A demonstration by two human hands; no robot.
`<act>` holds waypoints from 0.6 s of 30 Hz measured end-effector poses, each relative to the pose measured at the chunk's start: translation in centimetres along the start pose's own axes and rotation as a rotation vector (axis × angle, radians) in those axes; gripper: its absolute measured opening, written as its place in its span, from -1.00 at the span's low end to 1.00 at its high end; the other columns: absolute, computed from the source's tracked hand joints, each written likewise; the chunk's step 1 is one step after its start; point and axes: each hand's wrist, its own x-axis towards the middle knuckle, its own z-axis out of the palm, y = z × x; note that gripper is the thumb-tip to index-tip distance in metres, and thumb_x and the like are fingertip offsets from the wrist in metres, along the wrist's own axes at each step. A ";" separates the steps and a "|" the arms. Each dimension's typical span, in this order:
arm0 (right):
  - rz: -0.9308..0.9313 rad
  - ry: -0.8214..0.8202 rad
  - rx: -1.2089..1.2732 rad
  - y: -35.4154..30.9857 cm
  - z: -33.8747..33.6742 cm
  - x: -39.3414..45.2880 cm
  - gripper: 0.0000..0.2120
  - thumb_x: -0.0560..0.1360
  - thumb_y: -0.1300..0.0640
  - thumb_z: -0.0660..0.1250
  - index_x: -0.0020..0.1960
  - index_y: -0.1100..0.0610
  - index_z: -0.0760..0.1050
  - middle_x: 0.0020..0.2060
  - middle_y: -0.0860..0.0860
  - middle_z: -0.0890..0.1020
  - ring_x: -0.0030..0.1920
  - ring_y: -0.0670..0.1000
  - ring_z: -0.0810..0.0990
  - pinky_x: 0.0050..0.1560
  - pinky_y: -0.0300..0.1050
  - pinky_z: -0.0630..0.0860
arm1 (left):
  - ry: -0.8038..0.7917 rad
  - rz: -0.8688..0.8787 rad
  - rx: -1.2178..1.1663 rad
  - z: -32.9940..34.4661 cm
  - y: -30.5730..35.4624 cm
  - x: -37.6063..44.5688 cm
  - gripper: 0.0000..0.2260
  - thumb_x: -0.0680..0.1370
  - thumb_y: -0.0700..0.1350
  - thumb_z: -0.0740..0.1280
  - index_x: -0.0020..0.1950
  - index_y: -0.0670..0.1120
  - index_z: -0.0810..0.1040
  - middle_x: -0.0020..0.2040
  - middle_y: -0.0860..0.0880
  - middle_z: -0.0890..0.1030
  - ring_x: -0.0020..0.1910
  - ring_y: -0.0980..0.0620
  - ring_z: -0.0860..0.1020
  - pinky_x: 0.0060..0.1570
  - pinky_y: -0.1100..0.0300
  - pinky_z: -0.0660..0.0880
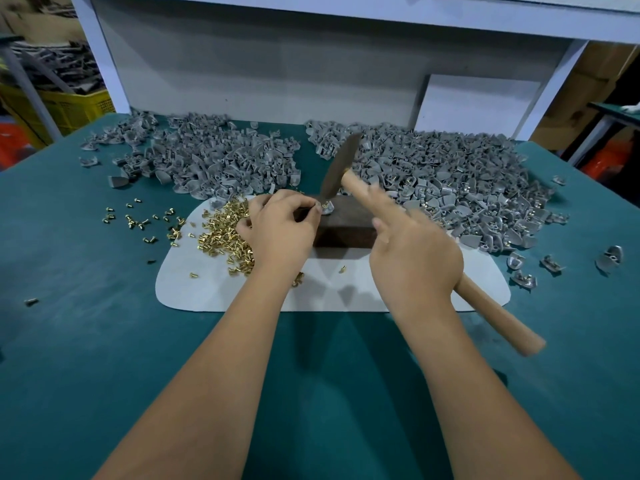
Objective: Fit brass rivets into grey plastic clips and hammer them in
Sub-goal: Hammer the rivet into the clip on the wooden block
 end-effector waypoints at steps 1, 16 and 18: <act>-0.014 -0.015 -0.027 0.0 0.1 -0.1 -0.52 0.55 0.16 0.25 0.41 -0.20 0.34 -0.17 0.06 0.56 -0.26 0.13 0.46 -0.33 -0.11 0.18 | 0.004 -0.002 -0.001 0.0 0.0 0.0 -0.86 0.51 0.10 0.39 -0.24 0.26 0.53 0.05 0.29 0.57 0.30 0.04 0.28 0.05 0.07 0.03; -0.071 0.067 -0.124 -0.3 0.2 -0.6 -0.45 0.35 0.30 0.47 0.29 -0.03 0.54 -0.35 0.11 0.54 -0.39 0.15 0.48 -0.37 -0.15 0.18 | 0.054 -0.008 0.013 0.5 -0.1 0.0 -0.92 0.49 0.10 0.41 -0.20 0.22 0.63 -0.11 0.33 0.52 0.26 0.10 0.27 -0.04 0.11 -0.01; -0.059 0.101 -0.070 -0.3 0.0 -0.6 -0.46 0.36 0.33 0.44 0.29 -0.01 0.55 -0.35 0.12 0.53 -0.41 0.15 0.47 -0.37 -0.15 0.20 | 0.075 -0.003 0.022 0.6 -0.1 0.0 -0.93 0.49 0.09 0.42 -0.20 0.20 0.64 -0.13 0.33 0.51 0.27 0.09 0.27 -0.06 0.13 -0.03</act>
